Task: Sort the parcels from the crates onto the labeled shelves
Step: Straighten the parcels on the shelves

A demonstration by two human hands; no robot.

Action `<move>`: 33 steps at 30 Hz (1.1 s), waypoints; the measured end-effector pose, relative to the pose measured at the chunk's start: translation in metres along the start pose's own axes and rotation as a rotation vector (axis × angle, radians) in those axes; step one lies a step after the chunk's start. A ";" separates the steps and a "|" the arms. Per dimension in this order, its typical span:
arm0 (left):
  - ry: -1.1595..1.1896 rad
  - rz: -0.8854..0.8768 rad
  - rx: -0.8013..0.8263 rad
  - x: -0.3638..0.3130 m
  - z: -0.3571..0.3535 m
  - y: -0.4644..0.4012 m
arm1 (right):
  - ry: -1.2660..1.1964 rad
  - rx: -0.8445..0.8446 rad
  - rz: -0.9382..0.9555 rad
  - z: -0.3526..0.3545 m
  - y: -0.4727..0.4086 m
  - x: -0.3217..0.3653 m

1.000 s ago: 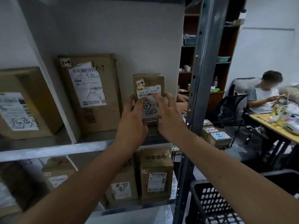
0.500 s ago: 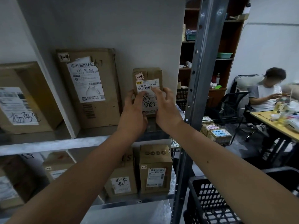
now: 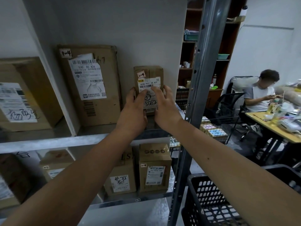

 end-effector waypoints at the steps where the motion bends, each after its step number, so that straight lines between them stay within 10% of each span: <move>1: -0.015 0.008 0.001 0.001 0.001 0.002 | -0.002 0.004 -0.004 0.001 0.002 0.002; 21: -0.191 -0.180 -0.046 0.047 -0.020 0.146 | 0.097 0.079 -0.010 -0.049 0.176 0.025; 33: -0.120 0.212 0.235 0.106 -0.106 0.200 | -0.096 0.197 -0.386 -0.118 0.255 -0.025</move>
Point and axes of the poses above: each hand's wrist, its own y-axis away from the middle knuckle, its own z-axis out of the back of the hand, x = y × z, the point moved 1 cm from there along -y, towards the middle knuckle, and after that the axes turned 12 degrees about z, right-handed, at the moved point
